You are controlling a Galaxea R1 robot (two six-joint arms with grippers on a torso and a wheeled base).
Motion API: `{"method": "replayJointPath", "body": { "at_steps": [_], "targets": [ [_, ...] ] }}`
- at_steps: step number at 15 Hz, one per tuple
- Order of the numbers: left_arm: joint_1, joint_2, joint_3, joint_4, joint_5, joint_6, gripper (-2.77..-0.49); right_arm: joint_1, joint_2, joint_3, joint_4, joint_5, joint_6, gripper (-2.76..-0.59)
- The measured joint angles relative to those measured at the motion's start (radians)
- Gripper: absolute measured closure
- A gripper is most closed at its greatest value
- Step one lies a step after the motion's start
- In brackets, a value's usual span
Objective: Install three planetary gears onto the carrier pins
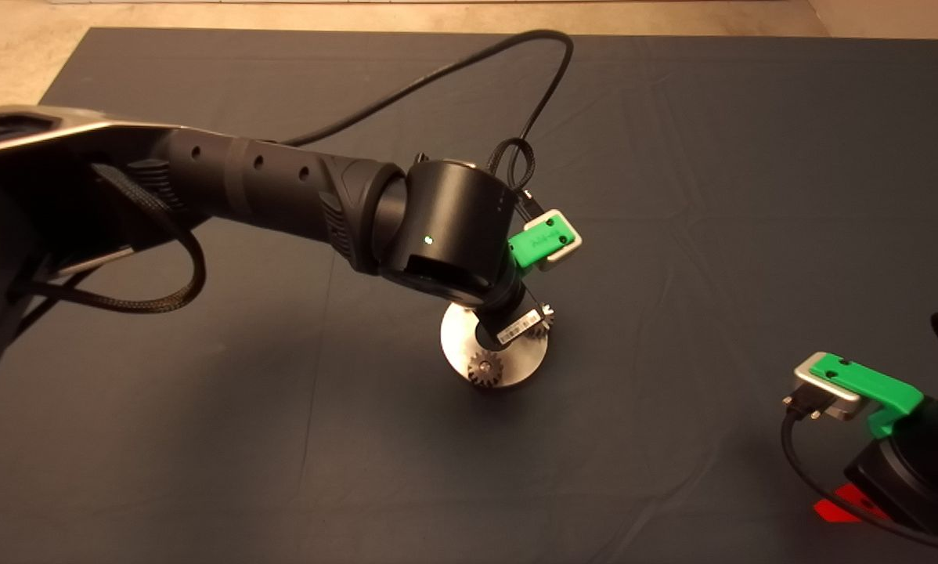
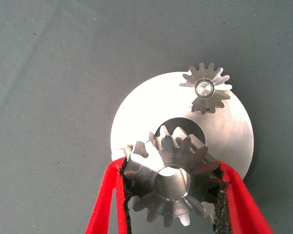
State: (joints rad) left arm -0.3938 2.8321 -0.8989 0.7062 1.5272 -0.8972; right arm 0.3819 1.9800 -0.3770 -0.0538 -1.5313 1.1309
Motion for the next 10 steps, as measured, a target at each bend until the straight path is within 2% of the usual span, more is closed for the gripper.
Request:
{"method": "replayJointPath", "body": {
  "at_steps": [3,6,10],
  "targets": [
    [0.025,0.000,0.000,0.011,0.000,0.000,-0.69,0.000,-0.002,0.000,0.000,0.000,0.000,-1.44],
    [0.037,-0.001,0.000,0.036,0.000,0.001,-0.69,0.000,-0.003,0.000,0.000,0.001,0.000,-1.44],
    [0.065,-0.001,-0.008,0.055,-0.001,0.035,-0.68,0.000,-0.014,0.000,0.000,0.000,0.000,-1.44]
  ]
}}
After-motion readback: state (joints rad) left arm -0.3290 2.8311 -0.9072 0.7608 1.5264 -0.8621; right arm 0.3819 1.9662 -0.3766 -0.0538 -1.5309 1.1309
